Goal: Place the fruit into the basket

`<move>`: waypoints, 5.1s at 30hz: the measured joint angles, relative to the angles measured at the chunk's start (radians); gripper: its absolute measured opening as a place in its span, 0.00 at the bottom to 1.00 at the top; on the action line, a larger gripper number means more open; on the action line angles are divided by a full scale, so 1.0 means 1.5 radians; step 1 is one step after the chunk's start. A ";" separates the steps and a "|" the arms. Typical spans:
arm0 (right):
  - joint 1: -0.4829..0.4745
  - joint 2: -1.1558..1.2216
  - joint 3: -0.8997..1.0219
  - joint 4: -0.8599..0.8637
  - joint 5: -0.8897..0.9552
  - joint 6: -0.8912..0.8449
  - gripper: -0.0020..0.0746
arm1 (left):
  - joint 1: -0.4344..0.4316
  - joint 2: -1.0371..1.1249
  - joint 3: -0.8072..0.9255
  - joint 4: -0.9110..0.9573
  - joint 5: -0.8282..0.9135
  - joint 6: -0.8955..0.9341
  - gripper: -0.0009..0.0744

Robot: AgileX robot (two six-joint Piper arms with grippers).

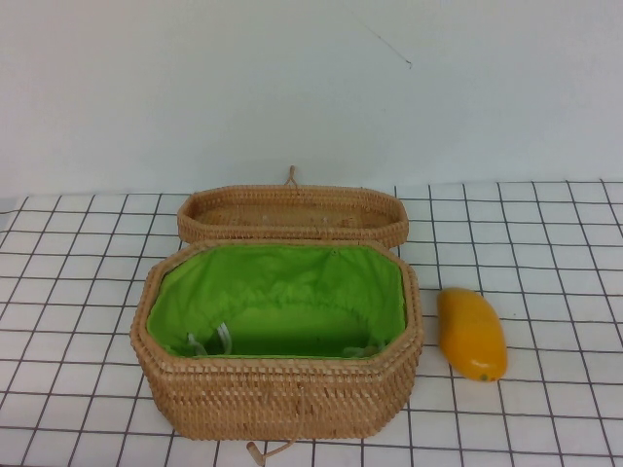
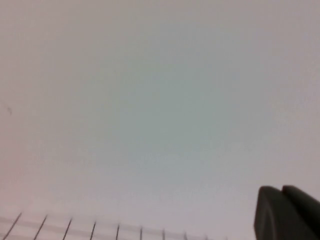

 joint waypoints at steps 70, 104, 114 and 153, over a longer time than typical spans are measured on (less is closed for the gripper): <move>0.296 1.270 -0.888 0.184 0.607 -0.196 0.51 | 0.000 0.000 0.000 -0.001 0.000 0.000 0.01; 0.296 1.419 -0.975 0.168 0.604 -0.110 0.70 | 0.000 0.000 0.000 -0.001 0.000 0.000 0.01; 0.296 1.430 -0.975 0.157 0.651 -0.110 0.70 | 0.000 0.000 0.000 -0.001 0.000 0.000 0.01; 0.296 1.448 -0.975 0.151 0.725 -0.175 0.65 | 0.000 0.000 0.000 -0.001 0.000 0.000 0.01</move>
